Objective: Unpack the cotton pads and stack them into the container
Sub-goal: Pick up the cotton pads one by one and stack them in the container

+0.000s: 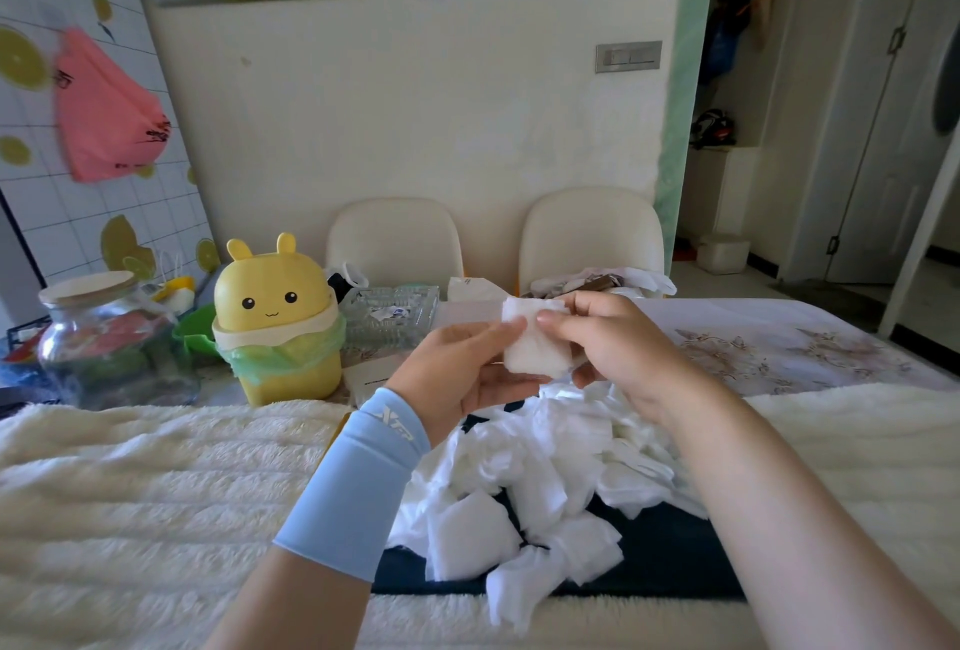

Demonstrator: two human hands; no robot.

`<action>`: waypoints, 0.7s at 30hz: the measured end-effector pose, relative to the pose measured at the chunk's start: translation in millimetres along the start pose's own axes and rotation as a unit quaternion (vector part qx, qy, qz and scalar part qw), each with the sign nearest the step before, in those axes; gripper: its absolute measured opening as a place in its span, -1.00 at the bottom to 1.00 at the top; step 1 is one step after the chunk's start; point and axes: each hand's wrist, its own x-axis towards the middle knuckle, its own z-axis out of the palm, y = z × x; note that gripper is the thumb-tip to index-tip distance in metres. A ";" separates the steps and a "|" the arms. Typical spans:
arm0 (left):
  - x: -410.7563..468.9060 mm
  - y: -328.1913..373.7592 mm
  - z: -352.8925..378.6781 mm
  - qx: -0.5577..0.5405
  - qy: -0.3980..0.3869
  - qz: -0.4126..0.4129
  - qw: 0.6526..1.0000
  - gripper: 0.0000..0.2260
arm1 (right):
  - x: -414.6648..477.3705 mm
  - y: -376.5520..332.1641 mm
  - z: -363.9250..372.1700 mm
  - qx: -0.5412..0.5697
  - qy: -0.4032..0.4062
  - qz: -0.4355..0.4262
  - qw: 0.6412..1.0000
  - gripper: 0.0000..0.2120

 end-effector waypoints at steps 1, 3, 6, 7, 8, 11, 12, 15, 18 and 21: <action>-0.1 1.0 0.8 -0.016 -0.001 -0.004 1.000 -0.68 | 0.1 -0.5 0.2 0.006 -0.005 0.002 1.000 -0.80; -0.4 2.2 1.0 -0.037 0.005 -0.007 0.999 -0.66 | 0.1 -1.5 1.7 0.013 -0.016 0.004 1.000 -0.75; -0.4 2.2 -0.9 -0.031 0.008 -0.012 0.999 -0.66 | -0.1 -0.7 5.3 0.033 -0.028 0.017 0.999 -0.75; -0.3 1.9 -1.3 -0.026 0.006 -0.013 1.000 -0.65 | -0.3 -0.4 6.5 0.037 -0.030 0.023 0.999 -0.76; -0.4 2.1 -1.4 -0.025 0.004 -0.012 1.000 -0.63 | -1.1 -0.8 7.9 0.038 -0.031 0.028 0.998 -0.79; -0.3 1.6 -1.5 -0.008 -0.007 -0.004 1.000 -0.58 | -2.6 -1.4 11.4 0.011 -0.030 0.027 0.999 -0.86; -0.1 0.7 -1.5 0.005 -0.006 -0.001 1.000 -0.61 | -3.4 -1.6 12.5 0.005 -0.027 0.028 0.999 -0.86; 4.0 -4.0 -5.0 0.015 0.035 0.009 0.999 -0.80 | -1.8 -0.5 15.9 0.024 -0.026 0.033 0.999 -0.84; 6.8 -5.7 -8.4 0.018 0.065 0.012 0.998 -0.87 | -0.6 0.2 15.7 0.054 0.016 0.052 0.997 -0.75; 8.5 -6.0 -11.7 0.022 0.066 0.012 0.997 -0.83 | 0.3 3.1 7.9 0.141 0.017 0.076 0.987 -0.59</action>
